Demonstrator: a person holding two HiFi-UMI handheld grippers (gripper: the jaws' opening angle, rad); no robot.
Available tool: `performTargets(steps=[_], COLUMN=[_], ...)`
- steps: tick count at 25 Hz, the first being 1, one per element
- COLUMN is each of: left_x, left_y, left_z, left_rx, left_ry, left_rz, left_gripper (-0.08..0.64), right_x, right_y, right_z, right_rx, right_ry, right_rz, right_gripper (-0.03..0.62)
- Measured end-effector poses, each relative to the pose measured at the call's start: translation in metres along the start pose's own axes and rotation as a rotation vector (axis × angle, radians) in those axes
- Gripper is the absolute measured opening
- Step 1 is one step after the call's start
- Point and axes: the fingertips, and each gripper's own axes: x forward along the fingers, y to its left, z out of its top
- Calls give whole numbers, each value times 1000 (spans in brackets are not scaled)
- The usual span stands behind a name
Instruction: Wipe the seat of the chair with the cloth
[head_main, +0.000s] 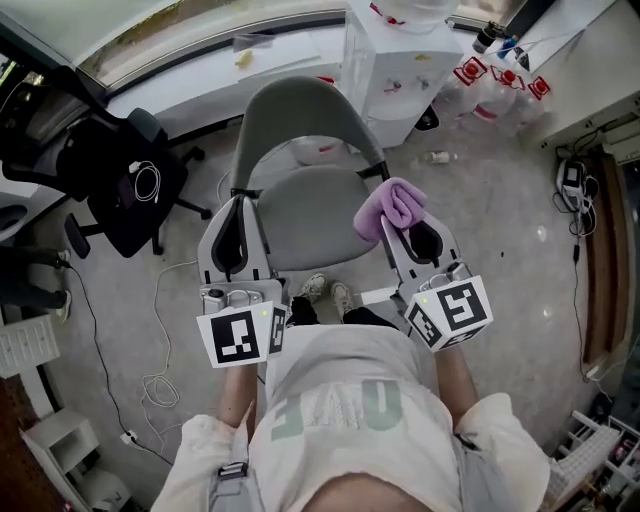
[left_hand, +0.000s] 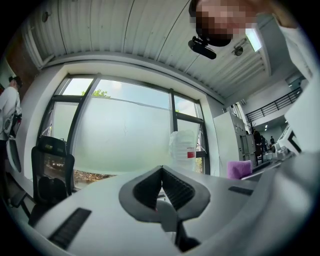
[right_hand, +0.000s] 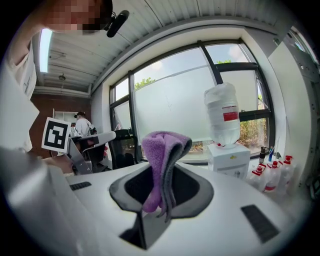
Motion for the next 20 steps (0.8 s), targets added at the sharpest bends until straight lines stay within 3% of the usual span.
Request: performTargets(steps=[4, 8, 13, 20], left_x=[0, 1, 3, 1], left_y=[28, 65, 105, 133], left_z=[-8, -41, -115, -244], left_rx=[12, -3, -59, -78], left_ry=[2, 27, 1, 84], left_rz=[31, 96, 161, 143], left_gripper=[12, 12, 12, 12], right_x=[34, 89, 178, 293], right_y=[11, 26, 63, 86], right_z=[-15, -57, -146, -298], right_rx=[34, 129, 306, 315], right_ry=[48, 146, 285, 490], right_rz=[40, 124, 344, 392], right_gripper=[89, 89, 89, 89])
